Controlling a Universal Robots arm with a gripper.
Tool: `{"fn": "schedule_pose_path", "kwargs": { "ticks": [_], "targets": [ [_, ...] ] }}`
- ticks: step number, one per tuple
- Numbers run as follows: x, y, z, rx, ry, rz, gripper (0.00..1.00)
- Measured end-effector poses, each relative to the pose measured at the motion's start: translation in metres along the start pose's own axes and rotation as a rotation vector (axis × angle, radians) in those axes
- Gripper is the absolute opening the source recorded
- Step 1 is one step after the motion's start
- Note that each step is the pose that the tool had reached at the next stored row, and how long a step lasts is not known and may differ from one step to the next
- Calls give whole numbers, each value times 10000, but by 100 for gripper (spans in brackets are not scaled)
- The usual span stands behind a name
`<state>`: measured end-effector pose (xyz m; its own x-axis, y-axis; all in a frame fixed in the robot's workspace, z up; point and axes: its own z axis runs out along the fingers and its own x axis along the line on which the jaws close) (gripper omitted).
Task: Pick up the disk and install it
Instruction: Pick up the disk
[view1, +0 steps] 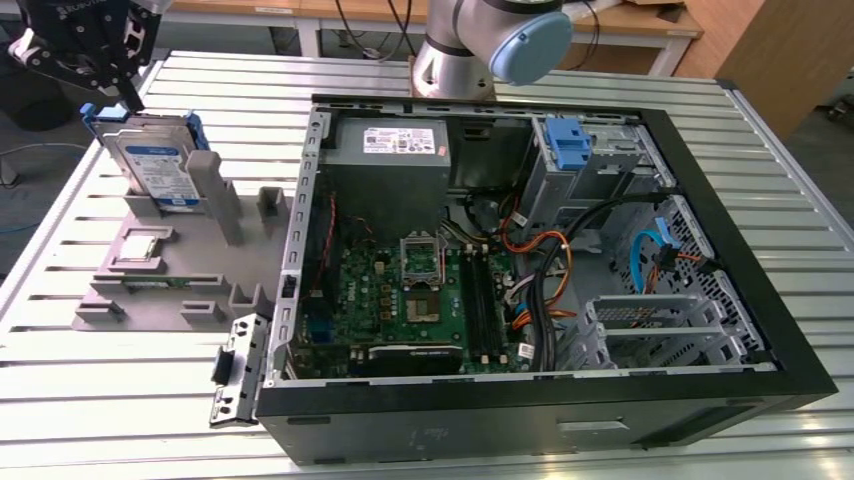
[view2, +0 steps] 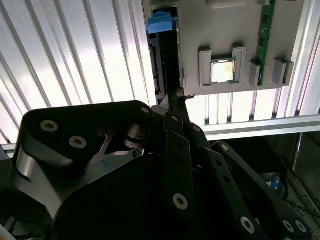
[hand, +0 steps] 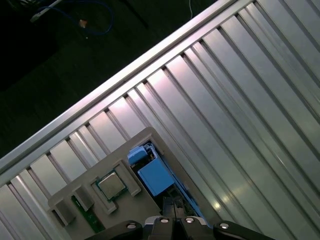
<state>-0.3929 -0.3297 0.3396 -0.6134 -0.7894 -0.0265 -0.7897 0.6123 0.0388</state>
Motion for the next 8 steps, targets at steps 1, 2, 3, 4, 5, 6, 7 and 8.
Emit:
{"fn": "schedule_pose_path", "kwargs": {
  "ticks": [1,2,3,4,5,6,7,8],
  "targets": [
    [0,0,0,0,0,-1,10],
    [0,0,0,0,0,-2,10],
    [0,0,0,0,0,-2,10],
    [0,0,0,0,0,-4,10],
    [0,0,0,0,1,-12,10],
    [0,0,0,-1,2,-34,10],
    [0,0,0,-2,3,-73,10],
    [0,0,0,-3,5,-123,10]
  ]
}}
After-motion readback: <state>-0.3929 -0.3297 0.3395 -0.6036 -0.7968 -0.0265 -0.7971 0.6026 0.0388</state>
